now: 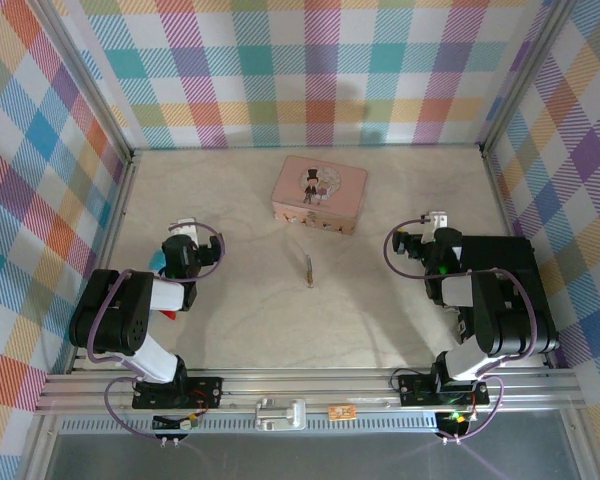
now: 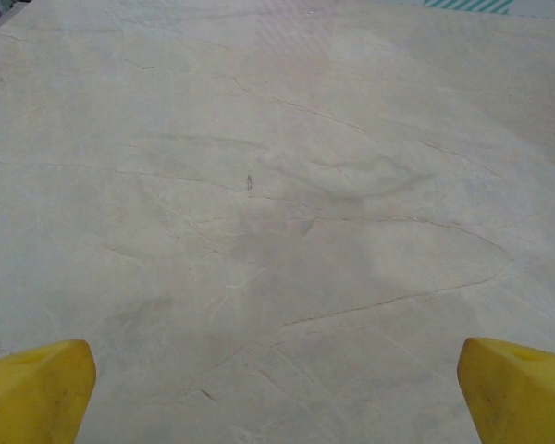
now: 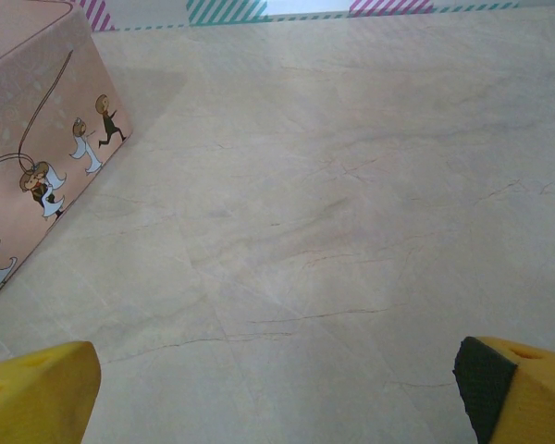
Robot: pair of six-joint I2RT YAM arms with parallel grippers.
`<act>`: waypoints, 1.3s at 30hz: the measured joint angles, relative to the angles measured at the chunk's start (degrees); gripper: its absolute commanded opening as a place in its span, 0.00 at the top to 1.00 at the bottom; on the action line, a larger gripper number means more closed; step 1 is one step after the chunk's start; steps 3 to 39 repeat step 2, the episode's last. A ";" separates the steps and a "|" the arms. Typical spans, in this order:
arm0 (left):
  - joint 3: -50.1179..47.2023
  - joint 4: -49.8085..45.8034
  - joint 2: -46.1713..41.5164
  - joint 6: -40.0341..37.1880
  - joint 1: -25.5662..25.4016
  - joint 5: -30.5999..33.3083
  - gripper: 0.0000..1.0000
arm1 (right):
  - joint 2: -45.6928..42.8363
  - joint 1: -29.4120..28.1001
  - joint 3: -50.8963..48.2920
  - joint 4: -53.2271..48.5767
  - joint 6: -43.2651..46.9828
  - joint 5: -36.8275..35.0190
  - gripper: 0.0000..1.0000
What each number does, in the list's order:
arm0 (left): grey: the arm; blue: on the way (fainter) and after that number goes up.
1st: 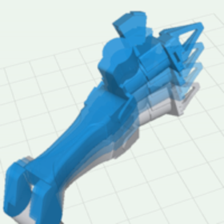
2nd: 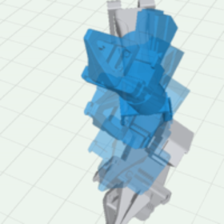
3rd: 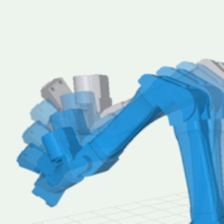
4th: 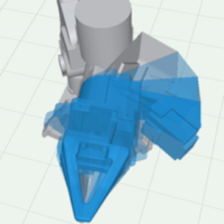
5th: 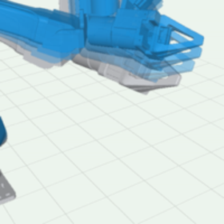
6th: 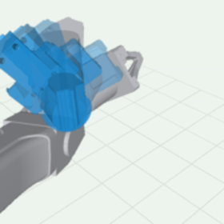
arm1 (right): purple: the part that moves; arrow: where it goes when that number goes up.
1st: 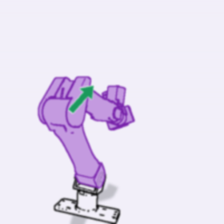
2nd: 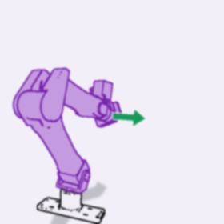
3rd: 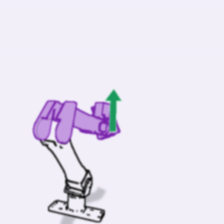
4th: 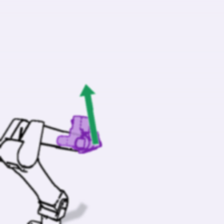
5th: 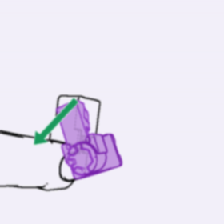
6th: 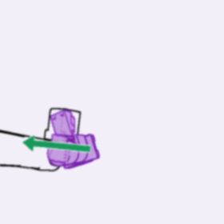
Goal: Unlock the padlock with the key
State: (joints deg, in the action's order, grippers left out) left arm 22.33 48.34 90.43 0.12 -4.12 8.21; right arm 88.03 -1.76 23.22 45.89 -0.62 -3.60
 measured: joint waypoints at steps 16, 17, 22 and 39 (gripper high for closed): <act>0.02 0.00 0.00 0.00 0.00 0.02 0.00 | 0.00 0.00 0.00 0.00 0.00 -0.02 0.01; 0.02 0.00 0.00 0.00 0.00 0.02 0.00 | 0.00 0.00 0.00 0.00 0.00 -0.02 0.01; 0.02 0.00 0.00 0.00 0.00 0.02 0.00 | 0.00 0.00 0.00 0.00 0.00 -0.02 0.01; 0.02 0.00 0.00 0.00 0.00 0.02 0.00 | 0.00 0.00 0.00 0.00 0.00 -0.02 0.01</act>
